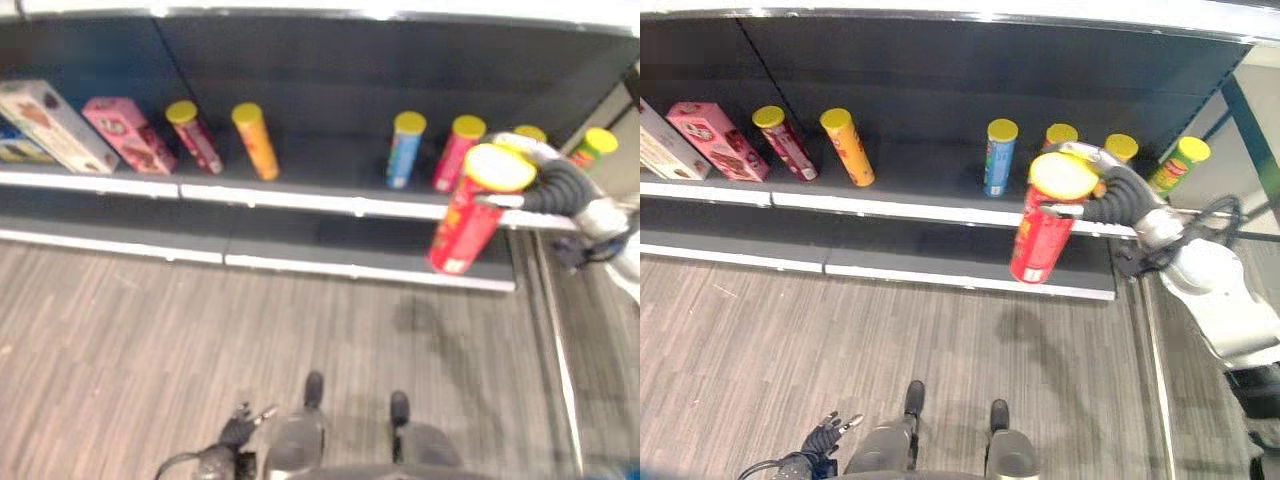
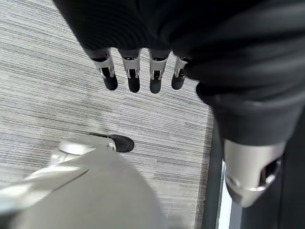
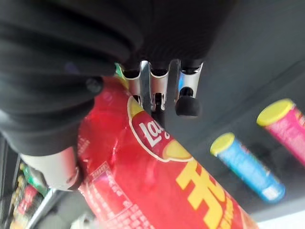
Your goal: Put the goods on the table back onto the shelves and tidy them up.
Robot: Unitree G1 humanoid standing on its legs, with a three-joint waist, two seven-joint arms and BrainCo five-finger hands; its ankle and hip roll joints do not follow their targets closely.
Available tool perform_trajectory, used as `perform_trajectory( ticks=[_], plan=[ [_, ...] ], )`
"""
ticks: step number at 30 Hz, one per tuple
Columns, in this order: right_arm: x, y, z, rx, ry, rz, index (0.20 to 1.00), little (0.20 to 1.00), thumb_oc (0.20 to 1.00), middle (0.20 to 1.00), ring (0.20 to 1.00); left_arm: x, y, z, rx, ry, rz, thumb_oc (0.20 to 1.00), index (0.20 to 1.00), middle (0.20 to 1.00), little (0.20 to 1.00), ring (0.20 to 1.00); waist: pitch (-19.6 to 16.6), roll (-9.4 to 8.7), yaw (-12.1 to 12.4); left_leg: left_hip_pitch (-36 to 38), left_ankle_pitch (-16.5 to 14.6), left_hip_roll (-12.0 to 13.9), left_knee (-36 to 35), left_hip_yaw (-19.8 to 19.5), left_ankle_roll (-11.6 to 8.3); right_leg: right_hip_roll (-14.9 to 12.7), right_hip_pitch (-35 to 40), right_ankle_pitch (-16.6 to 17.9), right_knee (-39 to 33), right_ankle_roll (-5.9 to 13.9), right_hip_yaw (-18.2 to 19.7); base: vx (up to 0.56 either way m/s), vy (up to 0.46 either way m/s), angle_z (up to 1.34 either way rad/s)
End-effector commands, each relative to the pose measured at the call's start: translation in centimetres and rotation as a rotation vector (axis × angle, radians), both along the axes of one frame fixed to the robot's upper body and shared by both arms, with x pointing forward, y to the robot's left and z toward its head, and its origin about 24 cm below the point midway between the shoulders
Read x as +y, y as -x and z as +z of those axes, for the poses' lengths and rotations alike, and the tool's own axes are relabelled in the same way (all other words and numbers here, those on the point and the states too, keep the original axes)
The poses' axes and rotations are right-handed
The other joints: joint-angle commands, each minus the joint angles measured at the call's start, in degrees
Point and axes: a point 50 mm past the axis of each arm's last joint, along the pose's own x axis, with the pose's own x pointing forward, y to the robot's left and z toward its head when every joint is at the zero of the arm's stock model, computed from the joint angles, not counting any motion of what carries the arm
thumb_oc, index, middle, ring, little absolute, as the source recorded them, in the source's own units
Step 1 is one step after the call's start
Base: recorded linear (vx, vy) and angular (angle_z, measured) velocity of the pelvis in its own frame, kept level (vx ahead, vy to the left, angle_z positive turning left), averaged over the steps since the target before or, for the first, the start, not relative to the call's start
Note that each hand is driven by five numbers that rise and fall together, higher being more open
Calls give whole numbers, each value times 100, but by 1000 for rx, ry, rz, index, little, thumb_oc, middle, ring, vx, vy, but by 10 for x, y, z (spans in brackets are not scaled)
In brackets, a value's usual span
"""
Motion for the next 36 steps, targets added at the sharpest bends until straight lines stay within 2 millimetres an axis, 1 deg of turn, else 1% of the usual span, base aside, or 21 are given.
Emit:
perform_trajectory(
  ticks=[1,2,3,4,6,8,10,12,14,15,16,18,19,20,21,22,23,24,25,31,36],
  plan=[
    [12,9,33,-168,-19,72,200,200,200,200,200,31,-12,17,-74,-81,27,1000,1000,1000,1000,1000,-210,-444,311,422,-1152,-262,348,-56,-26,-189,-415,163,-84,200,-173,231,-117,19],
    [10,9,32,-162,-21,69,200,200,200,200,200,32,-11,16,-68,-79,26,1000,1000,1000,1000,1000,-197,-460,313,439,-1247,-242,477,-98,-73,-193,-347,97,-96,135,-206,353,-250,42],
    [8,11,29,-153,-28,65,200,200,200,200,200,30,-16,20,-98,-75,3,1000,1000,1000,1000,1000,-99,-522,342,117,-1317,-194,1653,-142,-271,-177,-28,-70,-163,-95,-342,300,-237,45],
    [7,11,29,-154,-35,64,200,200,200,200,200,28,-16,20,-99,-69,1,1000,1000,1000,1000,1000,-20,-504,379,-140,-1220,-235,2274,-221,-285,-157,97,-126,-178,-166,-368,215,-186,60],
    [7,11,28,-147,-49,64,200,200,200,200,200,27,-17,20,-102,-67,2,1000,1000,1000,1000,1000,60,-461,399,-403,-1109,-243,2761,-268,-276,-139,196,-204,-184,-202,-411,115,14,56],
    [4,11,26,-133,-61,52,200,200,200,200,200,26,-21,21,-116,-64,-2,1000,1000,1000,1000,1000,70,-458,381,-757,-1077,35,2439,-152,-256,-244,445,-381,-313,-115,-313,266,86,33],
    [3,13,25,-132,-69,51,200,200,200,200,200,25,-21,22,-116,-66,-16,1000,1000,1000,1000,1000,28,-464,386,-771,-1084,127,2148,-133,-270,-276,501,-409,-367,-71,-248,221,110,0],
    [0,13,25,-147,-104,43,200,200,200,200,200,28,-20,24,-117,-79,-41,1000,1000,1000,1000,1000,-132,-326,502,-1016,-515,321,781,-425,-470,-326,708,-509,-584,56,-32,390,310,-12],
    [0,13,25,-146,-104,42,200,200,200,200,200,28,-20,24,-116,-80,-41,1000,1000,1000,1000,1000,-125,-333,516,-971,-491,330,724,-409,-474,-328,719,-511,-585,51,-21,340,392,-63],
    [-4,15,16,-158,-121,-2,200,200,200,200,200,27,-15,21,-94,-98,-62,1000,1000,1000,1000,1000,-366,-152,482,-817,-406,251,394,-612,-475,-715,873,-530,-399,335,167,615,877,-84],
    [-2,15,12,-152,-125,-4,200,200,200,200,200,33,-14,23,-94,-118,-85,1000,1000,1000,1000,1000,-365,-127,470,-770,-614,74,699,-438,-325,-1025,654,-301,81,419,328,647,1003,-25],
    [5,12,8,-148,-144,11,200,200,200,200,200,45,-15,28,-98,-155,-57,1000,1000,1000,1000,1000,-237,-115,451,-618,-791,-99,813,-187,-108,-1232,174,272,824,308,501,189,489,-114],
    [10,11,7,-144,-151,29,200,200,200,200,200,49,-15,30,-98,-165,-44,1000,1000,1000,1000,1000,-192,-115,466,-566,-842,-99,817,-100,-67,-1282,48,380,974,272,445,104,323,-159],
    [15,10,9,-150,-142,50,200,200,200,200,200,52,-17,32,-112,-169,-30,1000,1000,1000,1000,1000,-86,-140,443,-473,-884,-77,788,4,-23,-1196,-211,409,937,221,189,29,131,-97],
    [16,10,9,-150,-141,51,200,200,200,200,200,52,-17,32,-112,-168,-28,1000,1000,1000,1000,1000,-81,-135,440,-466,-890,-68,787,4,-28,-1188,-208,401,943,216,189,-28,87,-57],
    [23,7,15,-161,-128,81,200,200,200,200,200,53,-23,34,-131,-165,-9,1000,1000,1000,1000,1000,112,-163,381,-429,-922,-90,738,48,-1,-733,-755,326,626,229,-32,-64,-1,-58],
    [28,5,19,-167,-116,102,200,200,200,200,200,51,-28,35,-147,-156,3,1000,1000,1000,1000,1000,245,-205,319,-419,-962,-152,764,44,3,-522,-976,371,316,282,-143,9,6,-54],
    [24,7,20,-174,-112,92,200,200,200,200,200,48,-30,34,-145,-160,-9,1000,1000,1000,1000,1000,313,-245,275,-505,-1084,-365,976,-81,17,-401,-715,299,-212,344,162,84,-14,-46],
    [28,8,22,-179,-95,110,200,200,200,200,200,46,-33,35,-157,-149,-16,1000,1000,1000,1000,1000,356,-285,305,-527,-1100,-431,1052,-135,4,-338,-715,332,-185,298,247,112,-30,62],
    [36,8,20,-152,-80,153,200,200,200,200,200,30,-33,29,-152,-104,-34,1000,1000,1000,1000,1000,361,-408,363,-715,-1111,-287,1185,-241,-85,-379,-518,357,-390,166,-57,48,-74,81],
    [40,6,13,-146,-63,145,200,200,200,200,200,29,-28,26,-133,-109,-31,1000,1000,1000,1000,1000,386,-375,409,-740,-1133,-258,1172,-245,-84,-405,-469,324,-429,164,-78,13,-3,2]
  ],
)
